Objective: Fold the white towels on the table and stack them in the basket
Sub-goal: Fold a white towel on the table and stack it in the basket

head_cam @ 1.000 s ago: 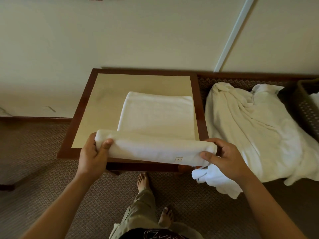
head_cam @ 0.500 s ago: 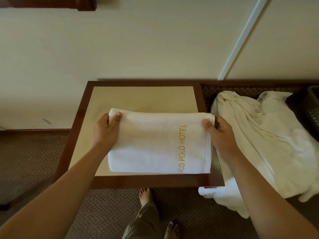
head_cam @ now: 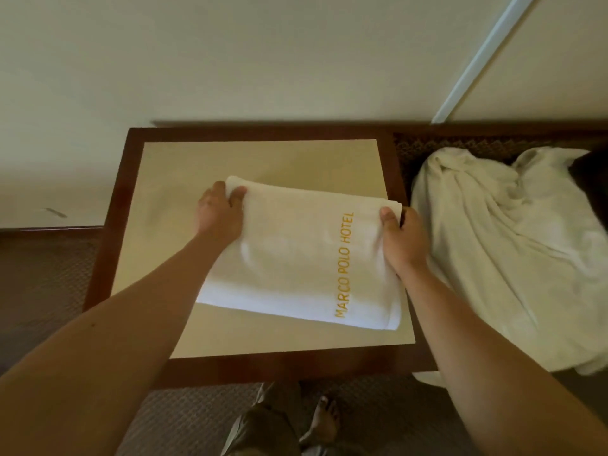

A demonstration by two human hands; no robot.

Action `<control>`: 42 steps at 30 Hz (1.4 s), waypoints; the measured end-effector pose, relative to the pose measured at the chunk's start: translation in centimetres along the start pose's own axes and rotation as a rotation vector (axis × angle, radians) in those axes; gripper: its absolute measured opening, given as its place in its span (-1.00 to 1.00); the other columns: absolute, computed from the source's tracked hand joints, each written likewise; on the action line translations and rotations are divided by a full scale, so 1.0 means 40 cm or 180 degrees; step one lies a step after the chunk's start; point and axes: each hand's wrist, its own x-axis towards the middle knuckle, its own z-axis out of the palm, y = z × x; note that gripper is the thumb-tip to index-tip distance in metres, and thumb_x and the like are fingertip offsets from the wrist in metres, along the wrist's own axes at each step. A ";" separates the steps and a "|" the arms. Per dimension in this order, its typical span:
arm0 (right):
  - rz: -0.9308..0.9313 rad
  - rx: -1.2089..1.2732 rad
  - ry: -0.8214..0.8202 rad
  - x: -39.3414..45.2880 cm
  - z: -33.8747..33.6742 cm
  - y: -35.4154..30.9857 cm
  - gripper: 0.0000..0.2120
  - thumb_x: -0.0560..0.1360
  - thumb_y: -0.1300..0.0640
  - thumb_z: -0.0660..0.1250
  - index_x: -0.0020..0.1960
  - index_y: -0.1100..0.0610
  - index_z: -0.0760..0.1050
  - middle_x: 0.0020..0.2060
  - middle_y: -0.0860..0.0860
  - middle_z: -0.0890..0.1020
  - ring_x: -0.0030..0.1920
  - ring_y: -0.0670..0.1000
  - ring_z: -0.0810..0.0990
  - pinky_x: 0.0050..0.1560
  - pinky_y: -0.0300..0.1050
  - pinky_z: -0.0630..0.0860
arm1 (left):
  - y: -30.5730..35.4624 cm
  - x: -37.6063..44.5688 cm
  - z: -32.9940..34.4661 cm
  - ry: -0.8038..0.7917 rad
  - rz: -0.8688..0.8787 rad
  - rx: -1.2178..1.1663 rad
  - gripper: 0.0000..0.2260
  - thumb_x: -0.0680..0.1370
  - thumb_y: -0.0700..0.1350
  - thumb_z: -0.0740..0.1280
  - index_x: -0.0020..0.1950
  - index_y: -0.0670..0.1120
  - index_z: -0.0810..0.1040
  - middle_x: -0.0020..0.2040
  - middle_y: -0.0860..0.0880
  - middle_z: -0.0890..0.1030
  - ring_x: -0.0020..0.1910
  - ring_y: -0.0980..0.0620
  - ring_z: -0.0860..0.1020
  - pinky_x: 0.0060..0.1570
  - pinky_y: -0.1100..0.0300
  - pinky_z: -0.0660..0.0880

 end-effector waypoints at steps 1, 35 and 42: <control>0.0044 0.0002 0.0049 -0.011 -0.002 -0.001 -0.71 0.64 -0.08 0.29 0.14 0.13 0.56 -0.08 -0.05 0.61 -0.05 -0.01 0.56 -0.06 -0.18 0.36 | 0.003 0.000 -0.008 0.0024 0.0026 -0.0037 -0.62 0.69 0.09 0.21 0.37 -0.15 0.46 0.30 -0.22 0.51 0.26 -0.27 0.48 0.25 -0.07 0.40; 0.0082 -0.0706 -0.1052 -0.445 -0.104 0.044 -0.56 0.64 -0.26 0.20 0.04 0.15 0.44 -0.10 0.02 0.55 -0.03 0.15 0.58 -0.04 0.04 0.51 | -0.067 -0.614 0.022 -0.0064 -0.1054 -0.1164 -0.62 0.62 0.19 0.31 0.20 -0.06 0.31 0.01 -0.01 0.55 -0.10 0.01 0.58 -0.24 0.07 0.51; 0.0379 -0.0979 -0.1596 -0.384 -0.112 0.000 -0.65 0.57 -0.16 0.25 0.03 0.14 0.50 -0.12 -0.01 0.60 -0.17 -0.04 0.56 -0.24 -0.11 0.47 | -0.062 -0.557 0.015 -0.0195 -0.1239 -0.0872 -0.56 0.59 0.27 0.24 0.29 -0.02 0.40 0.06 -0.01 0.56 0.00 -0.06 0.56 -0.10 0.04 0.47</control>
